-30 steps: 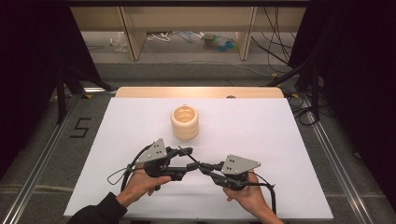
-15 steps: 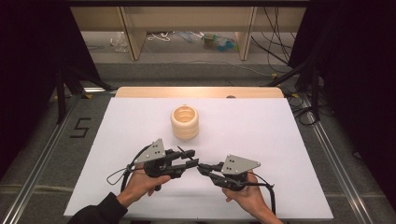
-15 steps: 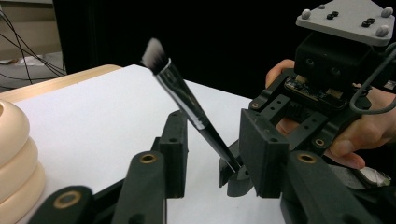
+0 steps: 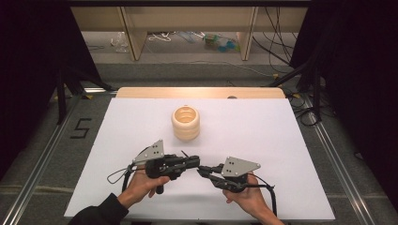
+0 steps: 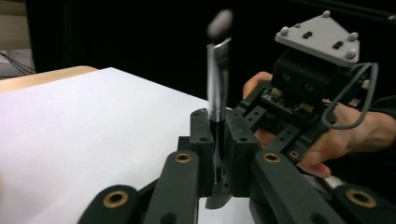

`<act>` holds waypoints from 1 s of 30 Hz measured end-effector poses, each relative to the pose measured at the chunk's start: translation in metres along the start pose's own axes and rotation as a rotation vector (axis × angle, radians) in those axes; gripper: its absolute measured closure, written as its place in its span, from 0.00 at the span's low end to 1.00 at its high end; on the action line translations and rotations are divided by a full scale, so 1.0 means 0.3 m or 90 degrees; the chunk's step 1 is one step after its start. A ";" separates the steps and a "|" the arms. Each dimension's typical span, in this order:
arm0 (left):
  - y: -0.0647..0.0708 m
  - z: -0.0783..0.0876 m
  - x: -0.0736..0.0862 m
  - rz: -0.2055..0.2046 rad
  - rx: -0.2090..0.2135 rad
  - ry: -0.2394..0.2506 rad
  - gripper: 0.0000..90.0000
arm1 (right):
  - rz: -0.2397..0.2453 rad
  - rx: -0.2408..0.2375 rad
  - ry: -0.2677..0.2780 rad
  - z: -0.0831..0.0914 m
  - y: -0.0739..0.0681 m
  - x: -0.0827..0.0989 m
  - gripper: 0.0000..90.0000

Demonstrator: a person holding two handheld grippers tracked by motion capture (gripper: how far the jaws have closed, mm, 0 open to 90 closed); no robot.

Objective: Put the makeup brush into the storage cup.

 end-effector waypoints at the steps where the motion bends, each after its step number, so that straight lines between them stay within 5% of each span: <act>1: 0.001 0.000 0.000 0.000 -0.001 -0.001 0.94 | -0.004 -0.003 -0.002 0.001 -0.002 0.000 0.94; 4: 0.003 0.002 -0.002 -0.001 -0.001 -0.006 0.95 | -0.005 -0.007 -0.002 0.002 -0.004 0.001 0.93; 8: 0.000 0.013 -0.022 -0.033 -0.017 -0.013 0.95 | -0.021 -0.001 0.001 0.006 0.000 -0.002 0.79; 15: -0.037 0.040 -0.039 -0.044 -0.080 -0.024 0.95 | -0.054 0.033 -0.016 0.039 0.013 -0.013 0.54; 17: -0.050 0.046 -0.042 -0.035 -0.102 -0.026 0.95 | -0.055 0.055 -0.022 0.052 0.022 -0.013 0.51; 20: -0.071 0.054 -0.047 -0.063 -0.143 -0.046 0.95 | -0.071 0.081 -0.023 0.070 0.044 -0.010 0.46; 30: -0.121 0.054 -0.066 -0.059 -0.193 -0.063 0.94 | -0.111 0.127 -0.037 0.104 0.087 0.015 0.36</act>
Point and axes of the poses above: each handheld gripper's, and its own axes: z roughly backward along the jaws, x roughly out of its underside, y roughly to its right, the point moved 3 cm from there along -z, roughly forward along the jaws, and after that the axes turned 1 degree about -z, right-handed, at the moved point
